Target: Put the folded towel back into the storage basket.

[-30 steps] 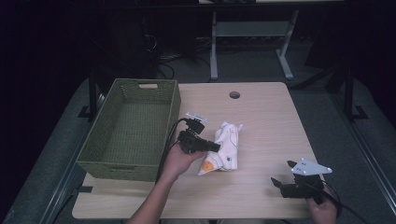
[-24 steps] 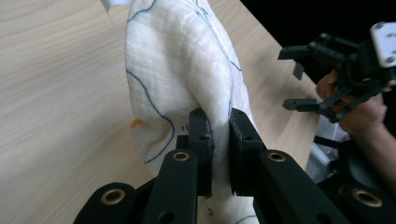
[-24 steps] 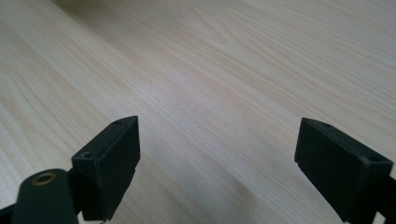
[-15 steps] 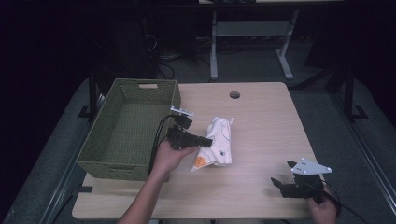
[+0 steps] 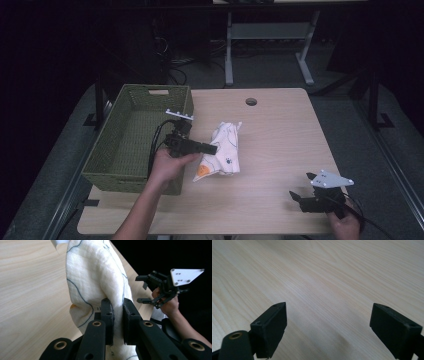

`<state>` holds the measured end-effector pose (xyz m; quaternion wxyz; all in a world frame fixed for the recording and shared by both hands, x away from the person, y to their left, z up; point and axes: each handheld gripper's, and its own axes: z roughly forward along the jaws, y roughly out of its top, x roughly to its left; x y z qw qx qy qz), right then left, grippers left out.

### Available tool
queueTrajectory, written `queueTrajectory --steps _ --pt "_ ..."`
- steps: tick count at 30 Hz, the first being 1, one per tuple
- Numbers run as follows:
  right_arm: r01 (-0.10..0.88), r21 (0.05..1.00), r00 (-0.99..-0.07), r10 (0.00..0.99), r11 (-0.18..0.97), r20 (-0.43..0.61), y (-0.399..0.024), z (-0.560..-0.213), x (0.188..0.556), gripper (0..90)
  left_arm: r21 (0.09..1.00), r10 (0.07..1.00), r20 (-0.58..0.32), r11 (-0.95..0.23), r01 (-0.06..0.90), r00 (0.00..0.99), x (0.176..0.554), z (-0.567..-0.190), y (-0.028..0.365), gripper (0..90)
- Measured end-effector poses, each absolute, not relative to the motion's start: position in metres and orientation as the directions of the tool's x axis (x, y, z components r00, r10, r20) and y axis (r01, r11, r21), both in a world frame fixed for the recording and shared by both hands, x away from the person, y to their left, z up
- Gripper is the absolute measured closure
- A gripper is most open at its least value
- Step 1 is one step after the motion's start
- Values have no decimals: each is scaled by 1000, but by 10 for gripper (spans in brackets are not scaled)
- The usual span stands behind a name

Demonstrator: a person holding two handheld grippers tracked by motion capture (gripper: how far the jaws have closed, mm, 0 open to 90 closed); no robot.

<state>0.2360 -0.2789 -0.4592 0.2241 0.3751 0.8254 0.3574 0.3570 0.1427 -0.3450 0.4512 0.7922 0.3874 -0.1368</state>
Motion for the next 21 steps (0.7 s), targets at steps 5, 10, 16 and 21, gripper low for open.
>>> queueTrajectory --steps 5,10,16,21 --pt "458 764 -615 783 454 -97 -279 -459 236 137 609 479 -598 -251 753 643 359 -340 159 824" --pt "454 764 -615 782 458 -104 -280 -458 236 137 612 481 -604 -230 757 635 361 -336 171 824" --pt "464 758 -620 779 458 -91 -279 -460 236 137 610 463 -630 -201 766 623 361 -333 189 824" --pt "453 758 -628 771 469 -101 -277 -459 236 137 615 472 -630 -183 767 617 360 -328 202 823"
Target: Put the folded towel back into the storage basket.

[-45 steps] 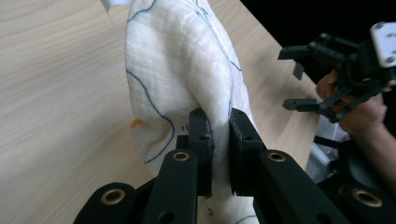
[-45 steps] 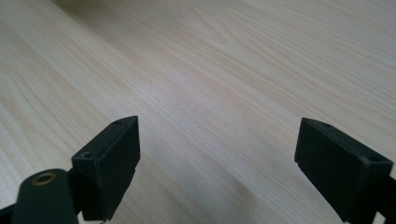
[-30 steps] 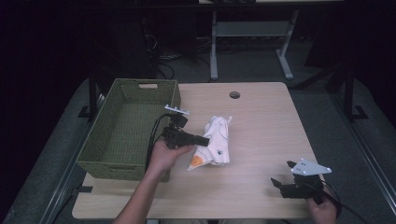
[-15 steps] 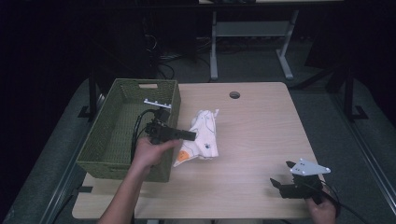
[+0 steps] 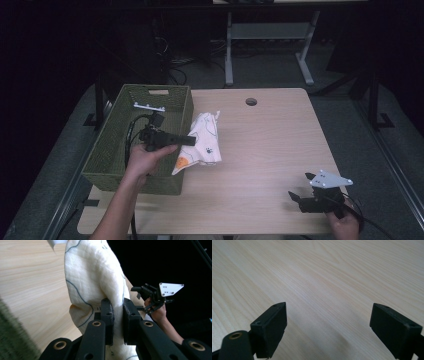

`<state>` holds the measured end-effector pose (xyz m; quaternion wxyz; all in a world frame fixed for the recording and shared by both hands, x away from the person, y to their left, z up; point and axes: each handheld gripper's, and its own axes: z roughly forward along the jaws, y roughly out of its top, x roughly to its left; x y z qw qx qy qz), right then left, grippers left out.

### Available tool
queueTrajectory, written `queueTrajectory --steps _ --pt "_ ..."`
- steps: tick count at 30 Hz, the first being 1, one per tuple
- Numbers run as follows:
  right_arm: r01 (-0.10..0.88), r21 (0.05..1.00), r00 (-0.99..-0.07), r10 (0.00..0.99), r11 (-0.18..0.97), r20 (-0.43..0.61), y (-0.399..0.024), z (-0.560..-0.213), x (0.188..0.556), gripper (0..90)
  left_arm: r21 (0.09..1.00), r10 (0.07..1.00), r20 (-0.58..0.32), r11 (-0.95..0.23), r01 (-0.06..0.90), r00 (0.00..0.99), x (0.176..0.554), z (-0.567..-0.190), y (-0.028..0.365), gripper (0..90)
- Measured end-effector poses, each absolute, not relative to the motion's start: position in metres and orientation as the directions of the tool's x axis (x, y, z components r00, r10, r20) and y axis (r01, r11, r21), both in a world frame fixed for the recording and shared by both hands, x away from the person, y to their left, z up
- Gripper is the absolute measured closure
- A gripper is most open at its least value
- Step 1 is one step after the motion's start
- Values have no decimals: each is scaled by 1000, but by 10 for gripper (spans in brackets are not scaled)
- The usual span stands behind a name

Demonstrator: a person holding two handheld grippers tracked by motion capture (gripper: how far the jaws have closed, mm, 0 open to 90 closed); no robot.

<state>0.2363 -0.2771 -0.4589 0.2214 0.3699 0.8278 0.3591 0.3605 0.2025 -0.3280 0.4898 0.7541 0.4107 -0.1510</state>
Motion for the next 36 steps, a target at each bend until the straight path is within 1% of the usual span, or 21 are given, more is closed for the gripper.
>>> queueTrajectory --steps 11,13,19,25,28,30,36 --pt "450 755 -635 765 477 -105 -276 -460 236 137 614 470 -641 -160 773 607 360 -319 224 823" --pt "450 751 -638 763 483 -109 -275 -461 236 137 620 458 -651 -138 772 605 360 -317 232 823" --pt "444 746 -643 756 496 -120 -273 -460 236 137 621 476 -643 -134 772 600 358 -318 245 822" --pt "449 737 -645 754 506 -125 -271 -462 236 137 622 506 -646 -86 779 572 357 -317 275 822" --pt "444 740 -647 752 505 -125 -271 -461 236 137 621 514 -644 -81 780 566 356 -317 282 822" --pt "449 737 -646 754 505 -123 -270 -463 237 137 610 534 -644 -73 789 548 357 -319 293 822" --pt "444 738 -648 751 508 -127 -270 -462 236 137 604 565 -634 -66 794 529 357 -321 306 822"
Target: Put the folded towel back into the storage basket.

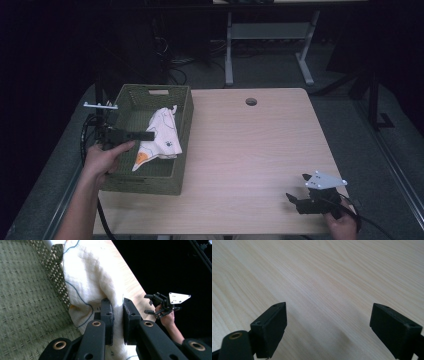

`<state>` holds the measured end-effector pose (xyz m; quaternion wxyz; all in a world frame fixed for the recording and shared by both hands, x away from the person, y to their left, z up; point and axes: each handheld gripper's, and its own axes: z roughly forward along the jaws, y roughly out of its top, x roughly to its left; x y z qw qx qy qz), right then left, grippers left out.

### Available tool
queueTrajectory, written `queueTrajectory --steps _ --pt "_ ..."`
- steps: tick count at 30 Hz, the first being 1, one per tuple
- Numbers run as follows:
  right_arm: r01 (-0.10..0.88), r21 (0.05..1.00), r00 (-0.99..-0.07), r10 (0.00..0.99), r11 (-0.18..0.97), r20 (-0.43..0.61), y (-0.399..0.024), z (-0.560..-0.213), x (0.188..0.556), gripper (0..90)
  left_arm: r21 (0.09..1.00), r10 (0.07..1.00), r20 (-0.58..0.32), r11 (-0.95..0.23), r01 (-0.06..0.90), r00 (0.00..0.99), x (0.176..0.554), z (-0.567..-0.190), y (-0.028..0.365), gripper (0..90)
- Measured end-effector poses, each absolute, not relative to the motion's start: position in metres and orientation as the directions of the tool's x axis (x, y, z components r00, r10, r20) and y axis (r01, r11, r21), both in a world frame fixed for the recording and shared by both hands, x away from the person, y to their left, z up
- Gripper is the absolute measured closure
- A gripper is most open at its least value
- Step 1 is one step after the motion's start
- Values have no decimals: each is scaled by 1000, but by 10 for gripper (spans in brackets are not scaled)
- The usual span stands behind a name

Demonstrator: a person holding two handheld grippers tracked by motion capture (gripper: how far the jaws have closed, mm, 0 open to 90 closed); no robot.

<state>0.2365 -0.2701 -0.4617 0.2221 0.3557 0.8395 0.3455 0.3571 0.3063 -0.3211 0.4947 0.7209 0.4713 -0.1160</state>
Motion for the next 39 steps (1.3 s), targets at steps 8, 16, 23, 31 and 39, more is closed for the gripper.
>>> queueTrajectory --steps 8,16,23,31,39 --pt "443 738 -648 750 508 -128 -270 -462 236 137 595 615 -594 -98 798 518 362 -320 314 822" --pt "450 740 -640 759 499 -123 -273 -462 238 137 564 713 -454 -234 792 534 374 -325 308 822" --pt "454 743 -636 763 492 -116 -275 -463 238 137 514 734 -377 -341 787 564 383 -335 299 824" --pt "455 748 -633 766 483 -110 -278 -463 238 137 390 759 -226 -503 771 610 400 -361 280 819" --pt "456 751 -629 770 477 -108 -279 -463 238 137 315 761 -69 -597 738 645 408 -375 270 796"
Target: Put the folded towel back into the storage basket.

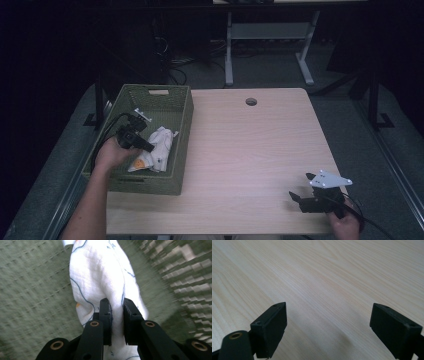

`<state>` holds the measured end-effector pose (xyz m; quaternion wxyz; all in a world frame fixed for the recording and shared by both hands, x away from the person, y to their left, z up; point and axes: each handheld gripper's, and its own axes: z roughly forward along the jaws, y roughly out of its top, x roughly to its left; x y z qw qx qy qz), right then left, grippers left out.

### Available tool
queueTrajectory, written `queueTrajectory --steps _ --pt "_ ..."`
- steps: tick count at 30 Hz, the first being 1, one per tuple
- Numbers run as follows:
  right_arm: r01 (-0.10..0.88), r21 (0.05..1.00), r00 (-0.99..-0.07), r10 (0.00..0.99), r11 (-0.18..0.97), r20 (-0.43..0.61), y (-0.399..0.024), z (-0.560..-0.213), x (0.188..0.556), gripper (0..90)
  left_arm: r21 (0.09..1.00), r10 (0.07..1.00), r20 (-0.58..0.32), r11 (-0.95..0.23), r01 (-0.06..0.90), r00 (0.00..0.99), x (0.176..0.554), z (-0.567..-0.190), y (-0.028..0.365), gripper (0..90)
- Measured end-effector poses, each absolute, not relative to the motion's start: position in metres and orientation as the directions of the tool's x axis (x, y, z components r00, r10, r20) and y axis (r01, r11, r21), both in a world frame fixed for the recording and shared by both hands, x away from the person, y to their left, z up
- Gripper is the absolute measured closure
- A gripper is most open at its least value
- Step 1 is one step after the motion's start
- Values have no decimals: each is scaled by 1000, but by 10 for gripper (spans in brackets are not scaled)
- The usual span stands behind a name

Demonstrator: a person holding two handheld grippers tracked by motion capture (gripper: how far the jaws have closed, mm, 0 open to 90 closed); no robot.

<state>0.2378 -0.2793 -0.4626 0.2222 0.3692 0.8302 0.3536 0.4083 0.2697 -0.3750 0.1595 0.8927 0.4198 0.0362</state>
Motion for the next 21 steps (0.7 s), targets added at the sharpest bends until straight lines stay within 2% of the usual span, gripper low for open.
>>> queueTrajectory --steps 1,3,5,9,15,16,17,19,21 --pt "458 750 -627 772 477 -108 -280 -463 238 137 292 756 -19 -622 727 654 411 -377 267 790" --pt "457 749 -628 771 479 -110 -280 -463 238 137 274 755 9 -633 724 656 414 -378 267 762" --pt "459 749 -627 771 478 -108 -279 -463 238 137 266 766 11 -622 737 643 418 -380 269 714" --pt "462 751 -624 775 472 -103 -280 -463 237 137 239 781 -5 -605 759 624 420 -383 274 558" --pt "462 749 -626 773 474 -103 -280 -464 238 137 290 797 -25 -571 768 603 418 -372 282 539" --pt "462 749 -627 772 476 -104 -279 -464 238 137 295 802 -28 -563 772 596 417 -370 282 545" --pt "462 748 -629 771 476 -103 -278 -464 238 137 292 799 -34 -567 770 600 416 -370 282 648" --pt "463 746 -628 771 479 -105 -278 -464 238 137 270 782 -37 -592 759 623 415 -373 278 771" --pt "461 746 -630 769 481 -106 -277 -464 239 137 237 764 -40 -619 749 644 414 -377 273 821"
